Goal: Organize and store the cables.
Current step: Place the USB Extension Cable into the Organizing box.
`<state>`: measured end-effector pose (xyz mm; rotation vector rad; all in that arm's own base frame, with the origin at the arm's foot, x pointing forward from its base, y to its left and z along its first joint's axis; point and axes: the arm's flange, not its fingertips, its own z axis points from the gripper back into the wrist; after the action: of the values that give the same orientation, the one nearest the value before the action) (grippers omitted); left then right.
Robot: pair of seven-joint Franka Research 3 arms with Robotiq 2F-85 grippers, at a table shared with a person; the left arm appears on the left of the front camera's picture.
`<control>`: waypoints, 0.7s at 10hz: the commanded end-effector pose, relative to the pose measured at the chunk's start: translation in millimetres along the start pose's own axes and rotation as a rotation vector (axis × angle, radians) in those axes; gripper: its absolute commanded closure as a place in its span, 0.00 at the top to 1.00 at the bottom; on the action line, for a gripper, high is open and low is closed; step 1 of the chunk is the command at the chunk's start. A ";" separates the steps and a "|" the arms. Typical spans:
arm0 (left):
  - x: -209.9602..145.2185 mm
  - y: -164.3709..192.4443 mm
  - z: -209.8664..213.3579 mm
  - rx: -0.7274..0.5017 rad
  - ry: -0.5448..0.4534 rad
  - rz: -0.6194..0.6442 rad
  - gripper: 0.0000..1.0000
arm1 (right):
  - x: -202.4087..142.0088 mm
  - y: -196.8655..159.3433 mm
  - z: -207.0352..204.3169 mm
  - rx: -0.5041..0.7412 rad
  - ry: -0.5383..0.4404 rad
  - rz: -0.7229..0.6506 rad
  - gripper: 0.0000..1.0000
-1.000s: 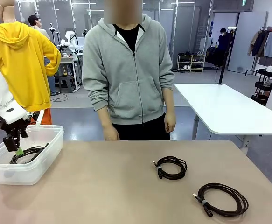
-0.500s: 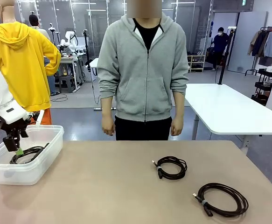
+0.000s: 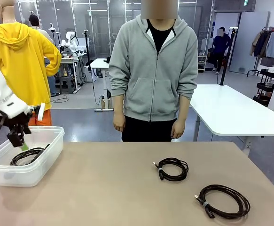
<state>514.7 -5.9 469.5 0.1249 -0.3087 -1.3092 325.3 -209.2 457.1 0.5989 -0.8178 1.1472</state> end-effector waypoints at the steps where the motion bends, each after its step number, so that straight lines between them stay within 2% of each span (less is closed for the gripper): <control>1: 1.9 -7.9 45.0 -0.015 -0.084 0.120 1.00 | 0.5 0.3 -0.4 -0.003 -0.008 0.008 1.00; 2: 0.4 -26.2 67.6 -0.010 -0.120 0.168 1.00 | 0.5 0.3 -0.4 -0.003 -0.008 0.008 1.00; 4: -3.5 -59.6 100.4 -0.014 -0.261 0.276 1.00 | 0.5 0.3 -0.4 -0.003 -0.008 0.008 1.00; 7: -9.7 -109.8 122.9 0.068 -0.380 0.425 1.00 | 0.5 0.3 -0.4 -0.003 -0.008 0.008 1.00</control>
<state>393.3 -7.4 565.5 -0.1404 -0.5955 -0.9594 325.5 -208.7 456.9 0.5994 -0.8167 1.1481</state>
